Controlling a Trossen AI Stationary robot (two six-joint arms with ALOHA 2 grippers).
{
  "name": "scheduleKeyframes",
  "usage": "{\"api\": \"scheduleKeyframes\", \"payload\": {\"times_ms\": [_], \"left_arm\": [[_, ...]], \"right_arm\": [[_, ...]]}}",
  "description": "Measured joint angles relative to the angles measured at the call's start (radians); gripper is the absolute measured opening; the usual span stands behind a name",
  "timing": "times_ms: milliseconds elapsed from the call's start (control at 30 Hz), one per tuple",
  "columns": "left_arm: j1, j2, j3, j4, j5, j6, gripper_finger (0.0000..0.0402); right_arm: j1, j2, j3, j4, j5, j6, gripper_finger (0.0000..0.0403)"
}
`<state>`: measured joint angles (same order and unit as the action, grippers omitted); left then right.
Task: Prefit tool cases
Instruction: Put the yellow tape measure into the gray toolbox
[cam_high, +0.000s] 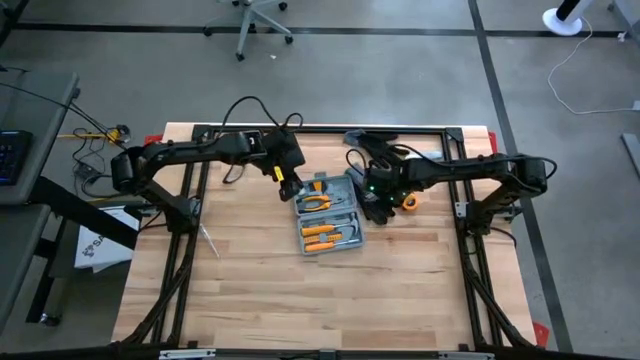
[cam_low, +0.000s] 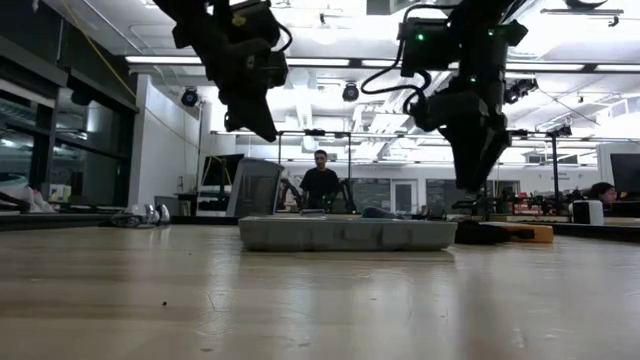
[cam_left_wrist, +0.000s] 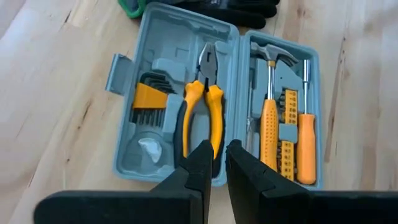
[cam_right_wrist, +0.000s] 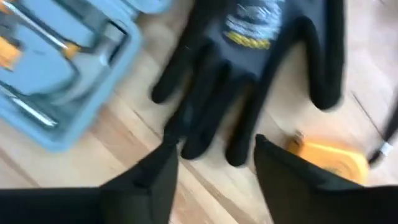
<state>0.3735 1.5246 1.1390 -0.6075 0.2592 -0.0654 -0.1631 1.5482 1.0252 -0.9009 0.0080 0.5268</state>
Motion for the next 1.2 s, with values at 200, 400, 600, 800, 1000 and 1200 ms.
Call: {"api": "scheduleKeyframes", "payload": {"times_ms": [200, 400, 600, 800, 1000, 1200], "left_arm": [[0.014, 0.0, 0.0, -0.001, 0.0, 0.004, 0.0058], [0.014, 0.0, 0.0, -0.007, 0.002, 0.015, 0.0108], [0.014, 0.0, 0.0, -0.009, 0.001, 0.016, 0.0149], [0.014, 0.0, 0.0, -0.008, 0.001, 0.015, 0.0172], [0.014, 0.0, 0.0, -0.008, 0.001, 0.007, 0.0182], [0.014, 0.0, 0.0, -0.008, 0.0, -0.009, 0.0182]], "right_arm": [[0.009, -0.003, 0.0, -0.152, 0.081, 0.019, 0.0264], [0.019, -0.07, -0.064, -0.162, 0.119, 0.08, 0.0298], [-0.026, -0.178, -0.238, -0.053, 0.062, 0.173, 0.0304], [-0.09, -0.259, -0.342, 0.042, 0.052, 0.217, 0.0304], [-0.159, -0.257, -0.354, 0.076, 0.055, 0.141, 0.0304], [-0.24, -0.254, -0.354, 0.073, 0.04, 0.054, 0.0304]]}}
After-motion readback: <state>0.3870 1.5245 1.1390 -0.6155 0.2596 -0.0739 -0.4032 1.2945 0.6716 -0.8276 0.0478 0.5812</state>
